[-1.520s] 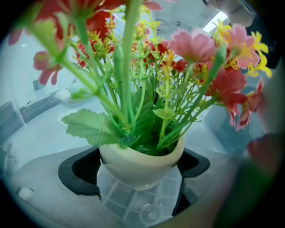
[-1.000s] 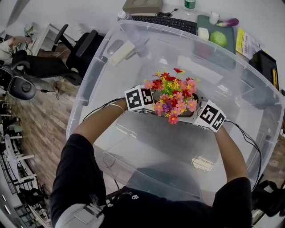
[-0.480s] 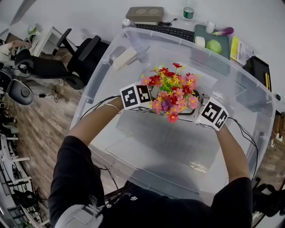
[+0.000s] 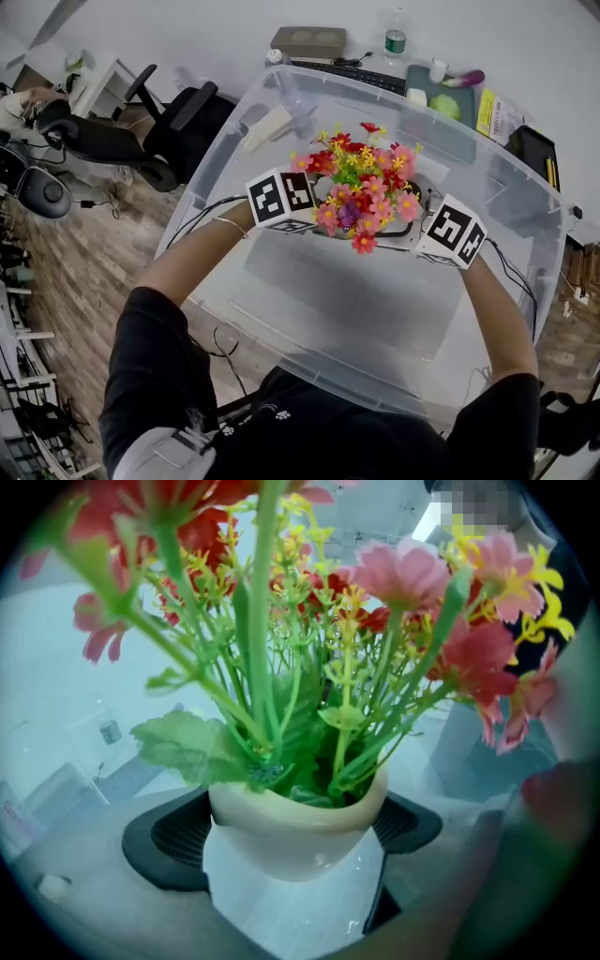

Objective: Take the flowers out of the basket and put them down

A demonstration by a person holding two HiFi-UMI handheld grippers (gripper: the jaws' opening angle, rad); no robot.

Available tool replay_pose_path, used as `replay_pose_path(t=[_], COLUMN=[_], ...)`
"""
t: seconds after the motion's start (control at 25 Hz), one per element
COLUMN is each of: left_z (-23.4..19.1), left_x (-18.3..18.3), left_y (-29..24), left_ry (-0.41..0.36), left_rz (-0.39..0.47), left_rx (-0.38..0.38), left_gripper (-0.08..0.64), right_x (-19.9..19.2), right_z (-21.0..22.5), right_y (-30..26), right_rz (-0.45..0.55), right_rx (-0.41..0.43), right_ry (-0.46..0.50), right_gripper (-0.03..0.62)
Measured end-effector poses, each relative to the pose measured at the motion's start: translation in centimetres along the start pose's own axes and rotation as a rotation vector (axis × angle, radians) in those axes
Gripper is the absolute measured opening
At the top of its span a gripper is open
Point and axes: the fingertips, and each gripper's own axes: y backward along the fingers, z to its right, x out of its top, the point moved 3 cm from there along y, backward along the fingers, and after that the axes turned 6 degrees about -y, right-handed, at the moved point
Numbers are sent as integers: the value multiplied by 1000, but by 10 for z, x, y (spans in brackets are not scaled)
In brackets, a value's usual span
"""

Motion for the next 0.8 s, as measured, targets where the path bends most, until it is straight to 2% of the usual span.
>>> replay_pose_path(t=[0.2, 0.44, 0.8], left_z=[7, 18, 46], left_x=[22, 40, 65], left_y=[11, 15, 30], left_ry=[-20, -51, -64], left_rz=[49, 56, 90], left_rx=[20, 36, 65], left_gripper=[514, 515, 517], right_x=[18, 27, 45], right_z=[-9, -21, -49], right_y=[17, 32, 53], right_rz=[2, 12, 53], right_rx=[-13, -39, -35], right_ry=[20, 44, 64], right_gripper=[457, 457, 457])
